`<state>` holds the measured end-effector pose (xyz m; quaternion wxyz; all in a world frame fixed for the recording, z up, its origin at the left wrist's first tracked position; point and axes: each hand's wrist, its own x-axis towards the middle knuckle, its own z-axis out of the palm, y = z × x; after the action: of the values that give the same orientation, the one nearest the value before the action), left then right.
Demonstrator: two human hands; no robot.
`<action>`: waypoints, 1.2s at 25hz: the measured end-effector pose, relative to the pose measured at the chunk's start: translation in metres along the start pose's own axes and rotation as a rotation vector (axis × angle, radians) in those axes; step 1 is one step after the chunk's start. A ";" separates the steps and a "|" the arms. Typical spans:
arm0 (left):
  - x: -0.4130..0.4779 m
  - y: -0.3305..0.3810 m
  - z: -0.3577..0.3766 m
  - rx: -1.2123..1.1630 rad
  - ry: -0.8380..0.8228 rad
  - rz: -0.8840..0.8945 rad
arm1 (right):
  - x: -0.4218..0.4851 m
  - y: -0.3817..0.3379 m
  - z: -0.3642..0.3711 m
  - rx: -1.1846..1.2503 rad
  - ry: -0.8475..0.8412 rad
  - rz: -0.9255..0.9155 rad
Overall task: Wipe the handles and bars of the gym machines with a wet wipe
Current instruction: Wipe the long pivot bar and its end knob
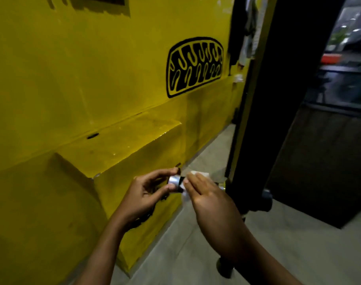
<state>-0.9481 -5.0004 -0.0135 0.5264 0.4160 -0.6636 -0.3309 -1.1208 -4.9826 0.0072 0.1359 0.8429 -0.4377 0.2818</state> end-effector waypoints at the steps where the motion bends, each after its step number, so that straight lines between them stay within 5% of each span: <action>1: 0.002 -0.001 -0.002 -0.017 -0.029 0.009 | -0.008 0.000 -0.002 -0.057 0.023 0.052; 6: 0.009 -0.016 -0.002 -0.074 -0.105 0.065 | -0.006 -0.037 0.014 -0.193 0.076 0.368; 10: 0.013 -0.026 -0.012 -0.132 -0.136 0.095 | -0.010 -0.045 0.030 -0.124 0.151 0.241; 20: 0.017 -0.025 -0.016 -0.105 -0.147 0.150 | -0.033 -0.055 0.020 -0.208 0.432 0.393; 25: 0.016 -0.025 -0.013 -0.080 -0.132 0.202 | -0.010 -0.040 0.033 -0.455 0.190 0.546; 30: 0.019 -0.026 -0.014 -0.066 -0.108 0.204 | -0.047 -0.061 0.034 -0.313 0.165 0.533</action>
<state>-0.9315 -5.0293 -0.0255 0.5343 0.3102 -0.7187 -0.3190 -1.0799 -4.9326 -0.0469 0.2202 0.6418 -0.6687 0.3040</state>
